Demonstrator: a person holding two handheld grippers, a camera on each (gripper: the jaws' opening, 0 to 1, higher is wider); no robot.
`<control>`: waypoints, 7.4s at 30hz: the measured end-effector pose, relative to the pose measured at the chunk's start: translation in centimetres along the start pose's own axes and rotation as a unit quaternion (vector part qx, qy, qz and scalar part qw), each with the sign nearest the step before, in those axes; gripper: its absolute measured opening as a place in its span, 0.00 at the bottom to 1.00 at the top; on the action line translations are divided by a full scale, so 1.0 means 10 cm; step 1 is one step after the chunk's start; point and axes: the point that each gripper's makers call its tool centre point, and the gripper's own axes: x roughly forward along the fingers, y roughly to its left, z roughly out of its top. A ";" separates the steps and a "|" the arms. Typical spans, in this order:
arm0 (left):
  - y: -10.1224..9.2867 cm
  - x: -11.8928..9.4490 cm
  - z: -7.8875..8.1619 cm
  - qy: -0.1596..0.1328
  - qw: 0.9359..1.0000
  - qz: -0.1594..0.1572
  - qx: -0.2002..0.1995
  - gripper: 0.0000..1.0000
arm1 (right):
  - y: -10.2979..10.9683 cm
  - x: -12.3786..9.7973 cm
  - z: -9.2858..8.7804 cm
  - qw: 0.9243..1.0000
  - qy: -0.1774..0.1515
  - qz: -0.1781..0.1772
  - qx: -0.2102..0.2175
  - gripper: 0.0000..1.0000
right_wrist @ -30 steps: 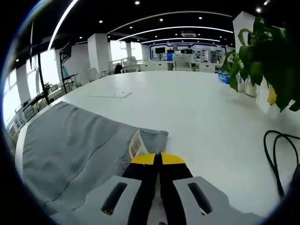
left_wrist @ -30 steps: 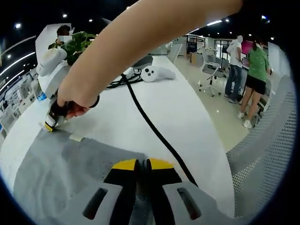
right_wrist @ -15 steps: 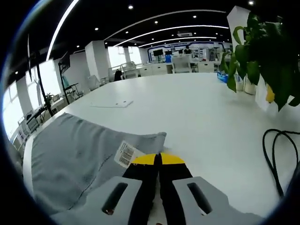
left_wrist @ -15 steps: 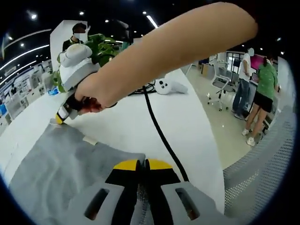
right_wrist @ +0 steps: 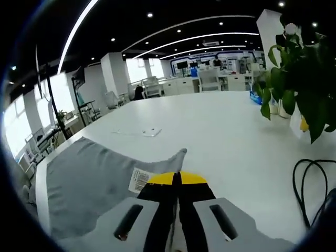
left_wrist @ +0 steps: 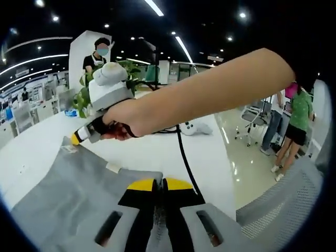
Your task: Fold the towel on the table until its edges align and the towel forms a compact rectangular stack.
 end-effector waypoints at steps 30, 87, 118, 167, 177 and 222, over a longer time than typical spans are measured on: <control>0.17 -1.10 0.76 -0.087 0.994 0.045 0.052 0.06 | 0.96 -0.10 1.07 0.997 -0.064 0.034 0.017 0.00; 1.05 -3.80 0.88 -0.211 0.946 0.245 0.025 0.06 | 3.27 0.48 2.27 0.983 -0.113 0.144 -0.028 0.00; 1.36 -4.63 0.37 -0.170 0.921 0.351 0.019 0.06 | 4.00 0.87 2.17 0.975 -0.096 0.196 -0.031 0.00; 1.52 -4.97 -0.65 -0.106 0.886 0.445 -0.080 0.06 | 4.50 1.45 1.58 0.970 -0.033 0.240 -0.021 0.00; 1.54 -5.15 -0.65 -0.118 0.872 0.466 -0.092 0.06 | 4.71 1.55 1.61 0.966 -0.038 0.256 -0.029 0.00; 1.82 -5.44 -1.69 -0.059 0.833 0.522 -0.173 0.06 | 5.23 2.18 0.86 0.962 0.025 0.266 -0.058 0.00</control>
